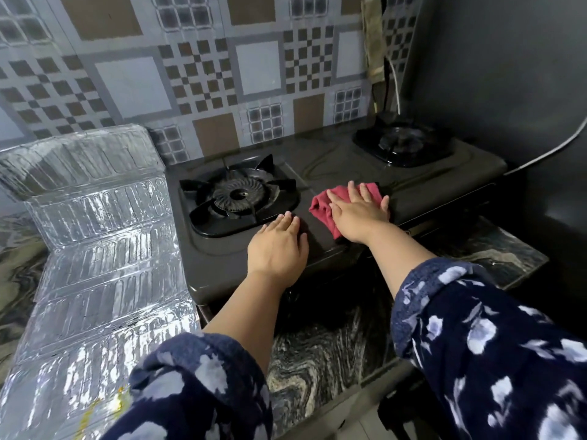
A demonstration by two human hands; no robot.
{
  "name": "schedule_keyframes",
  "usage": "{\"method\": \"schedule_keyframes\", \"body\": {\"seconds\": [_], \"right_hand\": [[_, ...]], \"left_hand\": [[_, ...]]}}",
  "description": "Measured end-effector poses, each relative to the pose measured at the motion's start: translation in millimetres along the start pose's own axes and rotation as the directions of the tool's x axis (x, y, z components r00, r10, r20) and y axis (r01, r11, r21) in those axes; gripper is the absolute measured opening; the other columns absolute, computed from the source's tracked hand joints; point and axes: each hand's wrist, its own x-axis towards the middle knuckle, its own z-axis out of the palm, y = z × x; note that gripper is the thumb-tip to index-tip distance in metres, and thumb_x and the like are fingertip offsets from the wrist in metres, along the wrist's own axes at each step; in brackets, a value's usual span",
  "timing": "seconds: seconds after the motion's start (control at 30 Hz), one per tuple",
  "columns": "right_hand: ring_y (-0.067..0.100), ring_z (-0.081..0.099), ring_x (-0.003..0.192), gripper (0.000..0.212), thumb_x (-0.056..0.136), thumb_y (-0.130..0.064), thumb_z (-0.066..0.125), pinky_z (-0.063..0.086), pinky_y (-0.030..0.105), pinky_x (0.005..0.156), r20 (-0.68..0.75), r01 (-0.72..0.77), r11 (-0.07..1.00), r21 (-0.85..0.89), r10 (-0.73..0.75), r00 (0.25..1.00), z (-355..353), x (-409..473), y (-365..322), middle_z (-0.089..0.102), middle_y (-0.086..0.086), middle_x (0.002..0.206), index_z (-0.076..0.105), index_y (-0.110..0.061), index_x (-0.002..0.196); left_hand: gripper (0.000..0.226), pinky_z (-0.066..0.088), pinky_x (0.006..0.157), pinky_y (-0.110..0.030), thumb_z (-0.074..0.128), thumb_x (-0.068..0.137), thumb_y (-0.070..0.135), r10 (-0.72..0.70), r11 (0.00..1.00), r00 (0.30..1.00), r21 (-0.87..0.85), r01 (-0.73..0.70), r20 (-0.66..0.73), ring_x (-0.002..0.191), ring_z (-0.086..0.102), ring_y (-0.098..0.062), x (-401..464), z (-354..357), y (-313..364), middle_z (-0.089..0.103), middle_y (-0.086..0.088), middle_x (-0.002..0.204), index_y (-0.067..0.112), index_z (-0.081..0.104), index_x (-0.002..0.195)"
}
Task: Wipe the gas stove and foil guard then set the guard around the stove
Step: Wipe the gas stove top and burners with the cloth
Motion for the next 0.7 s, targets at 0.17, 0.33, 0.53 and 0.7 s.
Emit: {"method": "schedule_keyframes", "body": {"seconds": [0.17, 0.33, 0.53, 0.7], "right_hand": [[0.032, -0.022, 0.145, 0.073, 0.079, -0.082, 0.019, -0.012, 0.068, 0.107, 0.055, 0.0, 0.999, -0.041, 0.002, 0.999, 2, -3, -18, -0.018, 0.004, 0.16, 0.005, -0.053, 0.145], [0.018, -0.017, 0.147, 0.052, 0.09, -0.069, 0.009, -0.013, 0.056, 0.115, 0.019, 0.071, 0.996, 0.045, -0.072, 0.997, -2, -8, 12, -0.012, -0.007, 0.161, 0.017, -0.058, 0.141], [0.027, -0.016, 0.147, 0.045, 0.094, -0.06, 0.008, -0.008, 0.065, 0.112, 0.041, -0.14, 0.99, -0.005, 0.141, 0.989, -14, 15, 33, -0.014, -0.001, 0.161, 0.004, -0.062, 0.139], [0.035, -0.018, 0.145, 0.051, 0.09, -0.069, 0.011, -0.008, 0.066, 0.111, 0.037, 0.016, 0.998, -0.057, -0.014, 0.999, -3, 20, -10, -0.013, 0.002, 0.161, 0.004, -0.062, 0.139]], "left_hand": [[0.049, 0.029, 0.112, -0.031, 0.04, 0.093, 0.034, -0.027, 0.999, 0.996, -0.025, 0.025, -0.082, 0.14, 0.037, -0.017, -4, 1, 2, 0.042, -0.006, 0.149, 0.014, 0.049, 0.138], [0.05, 0.033, 0.112, -0.034, 0.039, 0.092, 0.033, -0.021, 0.999, 0.994, -0.029, 0.018, -0.107, 0.138, 0.039, -0.018, -4, 4, 3, 0.045, -0.006, 0.147, 0.013, 0.051, 0.136], [0.054, 0.042, 0.106, -0.037, 0.039, 0.083, 0.033, -0.027, 0.998, 0.989, -0.052, 0.02, -0.147, 0.13, 0.051, -0.021, -2, 6, 5, 0.056, -0.01, 0.137, 0.009, 0.062, 0.125], [0.053, 0.042, 0.106, -0.036, 0.04, 0.082, 0.033, -0.03, 0.999, 0.988, -0.038, 0.024, -0.149, 0.129, 0.051, -0.021, -3, 4, 6, 0.057, -0.009, 0.137, 0.01, 0.062, 0.124]]}}
